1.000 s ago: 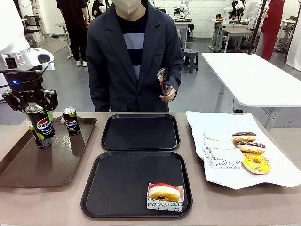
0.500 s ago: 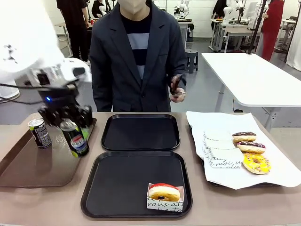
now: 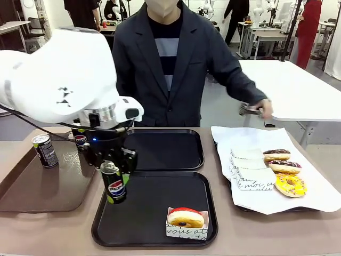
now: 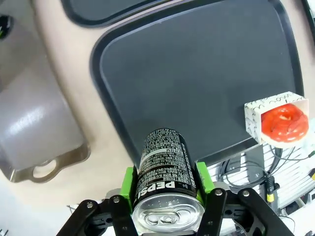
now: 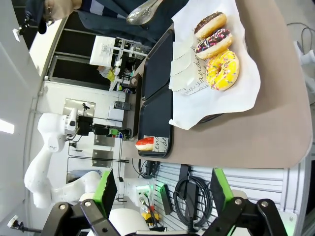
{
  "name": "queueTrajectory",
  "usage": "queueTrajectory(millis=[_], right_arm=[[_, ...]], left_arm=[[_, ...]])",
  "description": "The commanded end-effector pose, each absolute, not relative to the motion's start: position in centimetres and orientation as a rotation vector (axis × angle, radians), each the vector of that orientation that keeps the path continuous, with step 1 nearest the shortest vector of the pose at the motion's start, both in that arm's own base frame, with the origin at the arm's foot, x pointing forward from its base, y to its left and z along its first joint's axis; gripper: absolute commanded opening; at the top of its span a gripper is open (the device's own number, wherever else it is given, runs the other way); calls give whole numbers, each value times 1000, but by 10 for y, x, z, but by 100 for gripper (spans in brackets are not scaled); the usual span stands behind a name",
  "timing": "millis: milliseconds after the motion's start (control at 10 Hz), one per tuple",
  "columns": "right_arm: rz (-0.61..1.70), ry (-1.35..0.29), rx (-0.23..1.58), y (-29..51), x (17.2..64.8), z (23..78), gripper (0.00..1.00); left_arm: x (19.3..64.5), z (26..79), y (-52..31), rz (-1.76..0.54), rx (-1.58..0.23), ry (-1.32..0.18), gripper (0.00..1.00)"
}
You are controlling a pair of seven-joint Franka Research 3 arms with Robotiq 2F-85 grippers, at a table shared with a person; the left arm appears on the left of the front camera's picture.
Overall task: Set up donuts and drinks on trays.
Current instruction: Pick up one Pepsi coke and place it on the Flat Tray.
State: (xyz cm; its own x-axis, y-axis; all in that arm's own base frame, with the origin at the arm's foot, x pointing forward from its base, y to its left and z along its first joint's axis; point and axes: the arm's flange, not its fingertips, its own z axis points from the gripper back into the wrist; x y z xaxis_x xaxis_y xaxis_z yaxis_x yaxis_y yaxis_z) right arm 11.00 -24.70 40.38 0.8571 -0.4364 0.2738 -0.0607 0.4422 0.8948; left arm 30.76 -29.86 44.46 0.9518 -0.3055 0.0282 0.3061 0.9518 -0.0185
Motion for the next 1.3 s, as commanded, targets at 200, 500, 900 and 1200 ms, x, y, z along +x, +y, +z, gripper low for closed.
queueTrajectory(millis=[200,500,900,1200], right_arm=[[-237,-538,1111,-249,100,403,100],[-237,-538,1111,-249,100,403,100],[-237,-538,1111,-249,100,403,100],[-237,-538,1111,-249,100,403,100]], left_arm=[[344,417,-328,-304,-37,-22,58],[359,396,-332,-336,-59,-42,58],[362,380,-336,-378,-5,-63,58],[358,386,-335,-387,-1,-67,100]])
